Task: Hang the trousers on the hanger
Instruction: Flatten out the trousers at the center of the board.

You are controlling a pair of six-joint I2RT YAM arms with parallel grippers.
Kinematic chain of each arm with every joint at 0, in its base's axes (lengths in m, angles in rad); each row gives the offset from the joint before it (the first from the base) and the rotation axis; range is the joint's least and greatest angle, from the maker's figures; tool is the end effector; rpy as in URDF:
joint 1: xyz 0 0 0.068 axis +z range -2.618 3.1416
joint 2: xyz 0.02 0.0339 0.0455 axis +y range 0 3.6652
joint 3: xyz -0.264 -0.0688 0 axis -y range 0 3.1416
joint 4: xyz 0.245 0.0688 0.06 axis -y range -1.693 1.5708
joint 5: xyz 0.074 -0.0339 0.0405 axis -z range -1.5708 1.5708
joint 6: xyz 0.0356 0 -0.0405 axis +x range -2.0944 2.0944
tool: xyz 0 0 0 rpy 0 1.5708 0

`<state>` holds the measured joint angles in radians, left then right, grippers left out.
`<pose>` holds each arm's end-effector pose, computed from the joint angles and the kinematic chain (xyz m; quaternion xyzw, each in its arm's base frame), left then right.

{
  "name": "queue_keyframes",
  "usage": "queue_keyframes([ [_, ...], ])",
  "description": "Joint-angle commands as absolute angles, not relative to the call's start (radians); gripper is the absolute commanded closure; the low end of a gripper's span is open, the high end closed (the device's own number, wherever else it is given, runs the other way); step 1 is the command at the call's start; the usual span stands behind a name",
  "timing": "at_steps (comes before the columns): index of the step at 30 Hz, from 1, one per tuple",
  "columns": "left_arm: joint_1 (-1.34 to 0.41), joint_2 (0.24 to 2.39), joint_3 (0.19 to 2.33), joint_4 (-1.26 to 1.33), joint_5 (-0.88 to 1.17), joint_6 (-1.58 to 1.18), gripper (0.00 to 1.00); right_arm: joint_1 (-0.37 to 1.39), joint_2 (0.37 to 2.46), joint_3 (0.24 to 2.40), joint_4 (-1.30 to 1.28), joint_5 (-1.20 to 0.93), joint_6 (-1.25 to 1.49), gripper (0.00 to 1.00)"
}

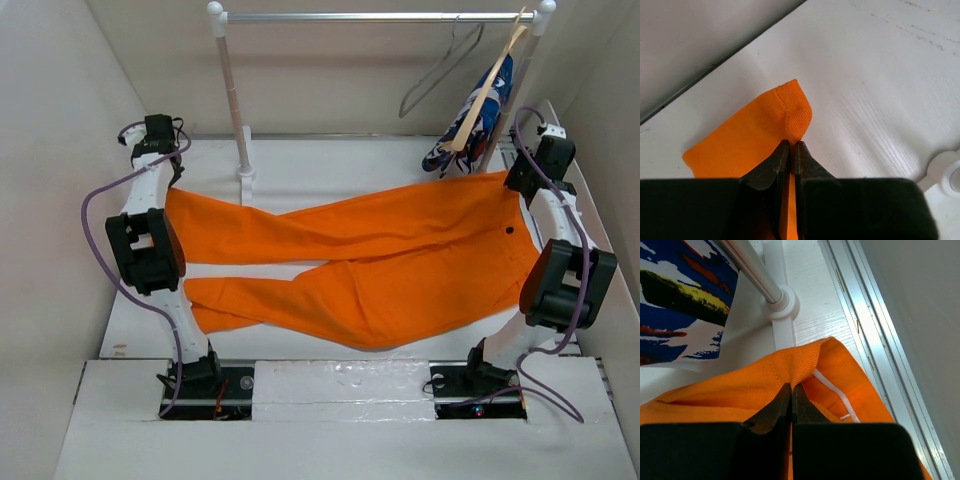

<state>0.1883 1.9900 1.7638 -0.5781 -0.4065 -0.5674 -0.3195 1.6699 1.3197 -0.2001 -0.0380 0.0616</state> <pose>0.4430 0.0988 0.2813 -0.4053 0.8164 0.1149 0.3950 0.3709 -0.1213 0.2912 0.1561 0.8584 -0.0464 0.4864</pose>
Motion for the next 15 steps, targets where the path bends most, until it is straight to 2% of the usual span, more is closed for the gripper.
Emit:
queue_keyframes([
  [1, 0.21, 1.982, 1.792, -0.584, -0.472, -0.572, 1.0, -0.33, 1.611, 1.308, -0.081, -0.034, 0.081, 1.0],
  [2, 0.21, 2.043, 1.839, -0.627, -0.509, -0.574, 1.0, -0.342, 1.702, 1.427, -0.166, -0.038, 0.062, 1.0],
  [8, 0.21, 2.097, 1.896, -0.675, -0.61, -0.617, 1.0, -0.344, 1.825, 1.506, -0.156, -0.023, 0.061, 1.0],
  [13, 0.21, 2.034, 1.888, -0.563, -0.543, -0.527, 1.0, -0.382, 1.934, 1.613, -0.198, -0.071, 0.095, 1.0],
  [14, 0.221, 2.048, 1.907, -0.552, -0.514, -0.491, 0.97, -0.382, 1.942, 1.626, -0.212, -0.086, 0.1, 0.97],
  [15, 0.221, 2.128, 2.019, -0.633, -0.456, -0.47, 0.93, -0.382, 1.948, 1.635, -0.219, -0.098, 0.098, 0.81],
])
